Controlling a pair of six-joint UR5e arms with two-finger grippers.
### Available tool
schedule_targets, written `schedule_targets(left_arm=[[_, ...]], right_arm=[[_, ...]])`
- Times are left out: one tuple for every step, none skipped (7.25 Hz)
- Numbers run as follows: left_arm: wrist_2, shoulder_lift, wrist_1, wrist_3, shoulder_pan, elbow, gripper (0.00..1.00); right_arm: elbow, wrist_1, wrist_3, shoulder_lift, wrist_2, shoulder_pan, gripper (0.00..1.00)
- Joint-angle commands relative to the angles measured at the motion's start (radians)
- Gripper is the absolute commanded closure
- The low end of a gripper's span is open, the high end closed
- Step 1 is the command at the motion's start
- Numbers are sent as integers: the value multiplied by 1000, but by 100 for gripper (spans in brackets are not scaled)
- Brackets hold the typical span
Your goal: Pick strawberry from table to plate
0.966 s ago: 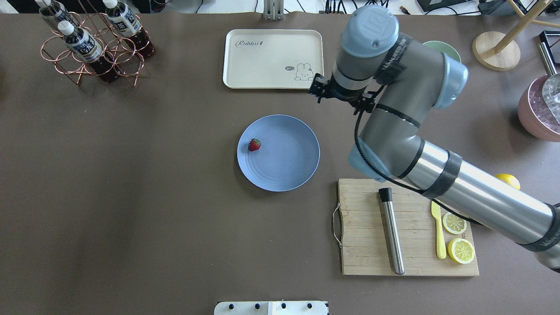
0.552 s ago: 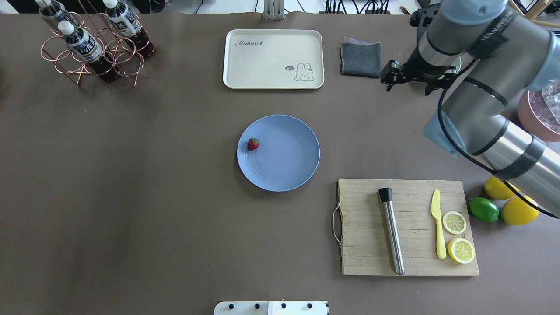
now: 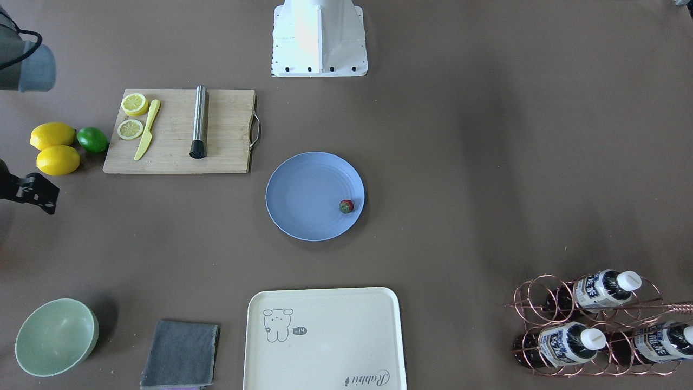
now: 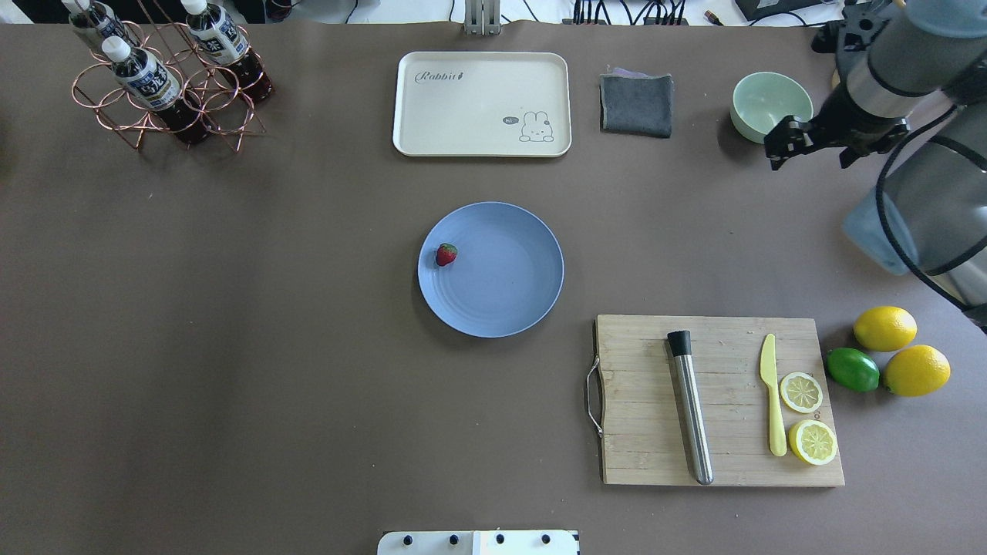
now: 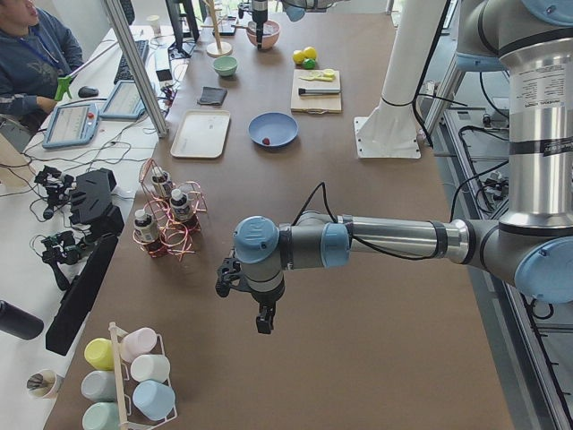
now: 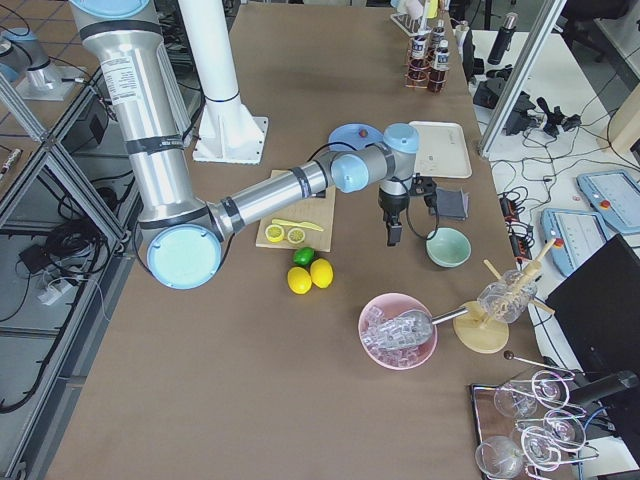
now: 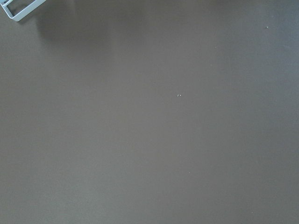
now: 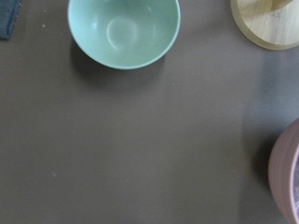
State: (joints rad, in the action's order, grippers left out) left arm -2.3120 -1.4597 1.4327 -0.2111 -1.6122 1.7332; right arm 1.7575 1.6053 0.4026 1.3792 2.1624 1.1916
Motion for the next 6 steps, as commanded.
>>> schedule_targets(left_arm=[[2, -1, 0, -1, 0, 0, 1], [2, -7, 0, 1, 2, -3, 1], [2, -8, 0, 1, 0, -1, 1], [2, -8, 0, 1, 0, -3, 1], [0, -8, 0, 4, 0, -3, 1], [2, -14, 0, 6, 0, -4, 1]], right_arm=[[-7, -1, -273, 130, 66, 159, 0], [-15, 1, -360, 170, 71, 218, 0], [-33, 2, -437, 197, 79, 277, 0], [-82, 2, -511, 199, 118, 331, 0], [-99, 1, -516, 213, 114, 353, 0], [-99, 1, -515, 231, 116, 374, 0]])
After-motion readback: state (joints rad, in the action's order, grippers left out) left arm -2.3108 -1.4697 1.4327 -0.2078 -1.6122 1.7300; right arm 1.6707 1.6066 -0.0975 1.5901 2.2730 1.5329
